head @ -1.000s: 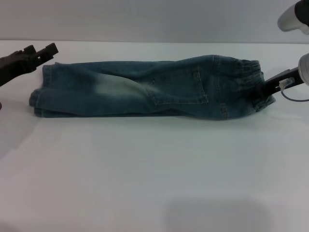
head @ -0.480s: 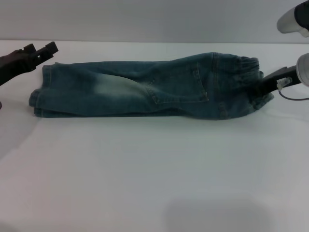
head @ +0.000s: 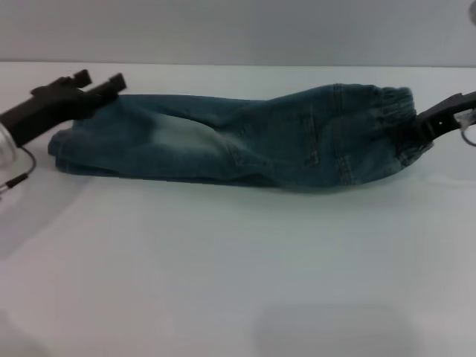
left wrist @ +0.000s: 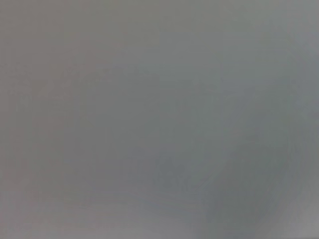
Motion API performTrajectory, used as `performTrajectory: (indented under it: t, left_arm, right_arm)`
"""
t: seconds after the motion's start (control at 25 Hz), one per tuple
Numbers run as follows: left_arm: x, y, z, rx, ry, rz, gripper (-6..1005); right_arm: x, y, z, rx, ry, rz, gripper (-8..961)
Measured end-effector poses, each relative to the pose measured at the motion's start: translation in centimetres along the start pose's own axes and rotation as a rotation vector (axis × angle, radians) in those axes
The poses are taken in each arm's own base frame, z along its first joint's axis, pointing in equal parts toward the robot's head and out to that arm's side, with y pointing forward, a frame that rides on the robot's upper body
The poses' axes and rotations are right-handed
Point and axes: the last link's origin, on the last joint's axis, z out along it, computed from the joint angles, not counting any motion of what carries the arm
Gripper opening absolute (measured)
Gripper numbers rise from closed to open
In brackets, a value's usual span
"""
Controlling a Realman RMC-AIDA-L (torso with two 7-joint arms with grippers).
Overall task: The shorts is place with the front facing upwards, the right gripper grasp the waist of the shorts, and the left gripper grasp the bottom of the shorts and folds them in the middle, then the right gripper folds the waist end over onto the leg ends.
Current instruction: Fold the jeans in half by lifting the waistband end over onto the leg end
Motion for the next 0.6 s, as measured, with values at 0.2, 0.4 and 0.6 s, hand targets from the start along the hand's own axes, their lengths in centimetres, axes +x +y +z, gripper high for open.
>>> performTrajectory:
  t: [0.2,0.4,0.6]
  left_arm:
    - [-0.9,1.3,1.7,-0.039,-0.020,0.061,811]
    - [-2.1,3.1,3.6,-0.087,-0.045,0.116,811]
    - [-3.5,5.0,5.0,-0.139,-0.070,0.149,811]
  right_arm:
    - [0.3,1.2,-2.5,-0.064,0.001,-0.011,48]
    - [0.5,2.4,-4.4,-0.121,0.012,-0.015,48]
    - [0.4,3.3,-5.3,-0.169,0.015,-0.025,49]
